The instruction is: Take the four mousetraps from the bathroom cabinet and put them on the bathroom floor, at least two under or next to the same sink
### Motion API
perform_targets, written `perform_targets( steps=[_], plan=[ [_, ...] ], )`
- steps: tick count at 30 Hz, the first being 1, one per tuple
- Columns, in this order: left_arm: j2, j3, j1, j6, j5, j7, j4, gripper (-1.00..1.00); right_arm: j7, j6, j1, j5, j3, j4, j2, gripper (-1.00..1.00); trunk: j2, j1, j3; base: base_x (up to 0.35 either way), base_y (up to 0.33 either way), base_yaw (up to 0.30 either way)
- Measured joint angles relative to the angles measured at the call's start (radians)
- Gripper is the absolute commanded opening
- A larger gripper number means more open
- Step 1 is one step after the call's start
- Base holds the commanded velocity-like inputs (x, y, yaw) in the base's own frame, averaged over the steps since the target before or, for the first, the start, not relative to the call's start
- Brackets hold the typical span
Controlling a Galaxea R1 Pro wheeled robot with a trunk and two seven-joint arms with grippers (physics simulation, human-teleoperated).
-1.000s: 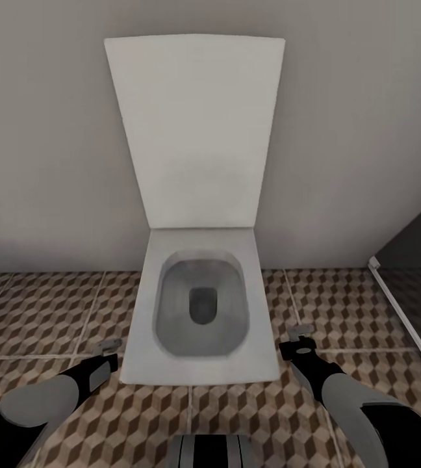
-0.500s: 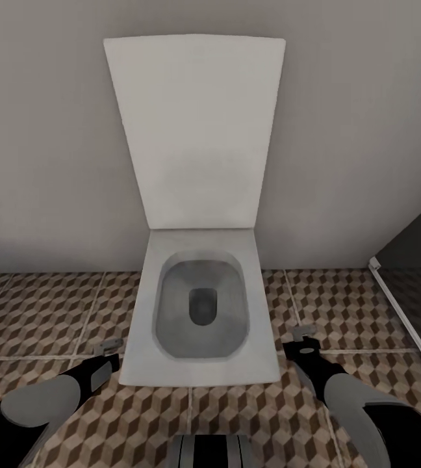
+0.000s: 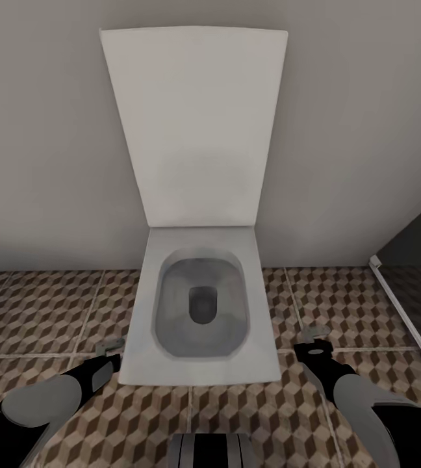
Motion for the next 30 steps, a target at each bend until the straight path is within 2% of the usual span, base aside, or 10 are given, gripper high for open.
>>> perform_targets(
  steps=[17,24,30],
  plan=[
    [0.000,0.000,0.000,0.000,0.000,-0.002,-0.001,-1.00,0.000,-0.008,0.000,0.004,0.003,0.000,0.005,-1.00,-0.004,0.008,-0.066,0.000,0.000,0.000],
    [0.000,0.000,0.000,0.000,0.000,-0.001,0.000,-1.00,0.000,-0.008,0.000,0.006,0.005,-0.002,0.006,-1.00,-0.004,0.008,-0.066,0.000,0.000,0.000],
    [0.001,0.000,0.000,0.000,0.000,-0.001,0.000,-1.00,0.003,-0.009,0.001,0.010,0.006,0.000,0.008,-1.00,-0.005,0.010,-0.089,0.000,0.000,0.000]
  ],
)
